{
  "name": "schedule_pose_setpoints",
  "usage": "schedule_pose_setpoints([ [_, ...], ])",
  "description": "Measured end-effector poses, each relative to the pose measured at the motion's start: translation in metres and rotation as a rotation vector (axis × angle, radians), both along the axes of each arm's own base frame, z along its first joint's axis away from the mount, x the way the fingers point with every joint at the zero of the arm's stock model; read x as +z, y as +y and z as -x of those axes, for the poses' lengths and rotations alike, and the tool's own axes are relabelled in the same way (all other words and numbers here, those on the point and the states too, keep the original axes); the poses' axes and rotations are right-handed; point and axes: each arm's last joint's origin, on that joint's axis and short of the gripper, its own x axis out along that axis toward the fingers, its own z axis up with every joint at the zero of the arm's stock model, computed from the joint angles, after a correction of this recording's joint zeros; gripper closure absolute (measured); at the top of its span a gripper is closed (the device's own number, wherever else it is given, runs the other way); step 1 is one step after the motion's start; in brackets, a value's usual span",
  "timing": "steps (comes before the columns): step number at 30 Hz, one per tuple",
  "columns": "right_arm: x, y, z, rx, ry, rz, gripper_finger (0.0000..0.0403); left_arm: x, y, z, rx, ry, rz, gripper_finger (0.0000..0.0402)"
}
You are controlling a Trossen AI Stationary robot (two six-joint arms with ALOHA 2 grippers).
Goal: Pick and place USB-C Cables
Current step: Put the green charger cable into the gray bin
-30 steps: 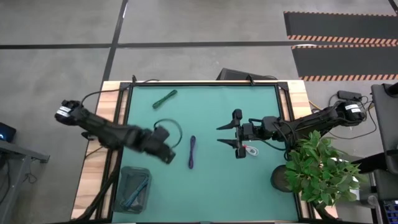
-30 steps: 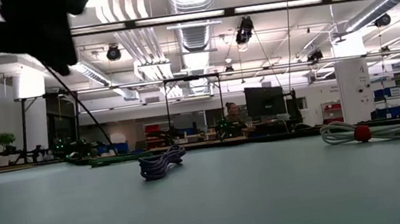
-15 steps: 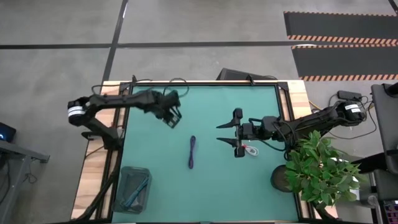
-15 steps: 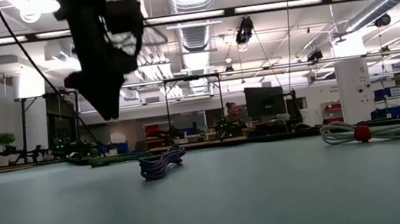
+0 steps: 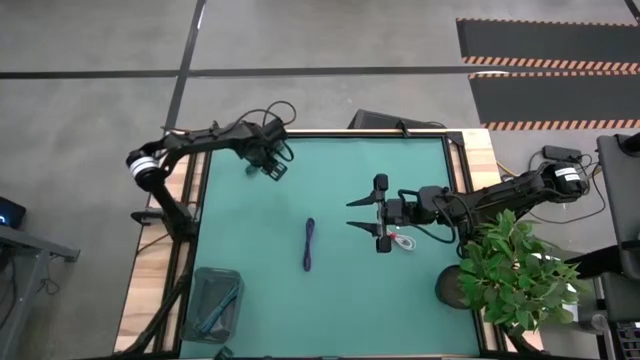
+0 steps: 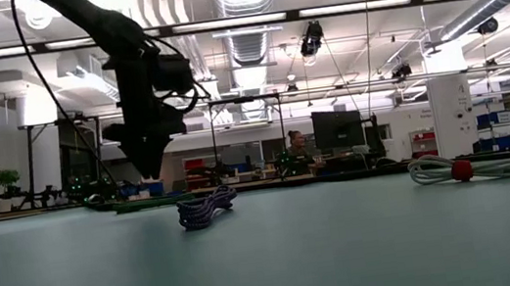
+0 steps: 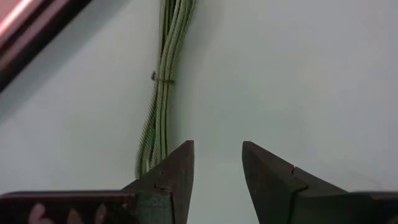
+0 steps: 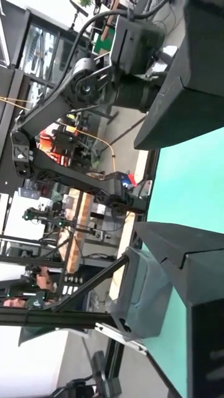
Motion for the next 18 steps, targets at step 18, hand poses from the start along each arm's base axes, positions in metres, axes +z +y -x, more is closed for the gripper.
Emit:
schedule_pose_setpoints([
  [18,-0.0007,0.0,-0.0002,-0.001,0.01,0.012,0.0211,0.0013,0.0093,-0.0016,-0.05,0.043,-0.04,0.0281],
])
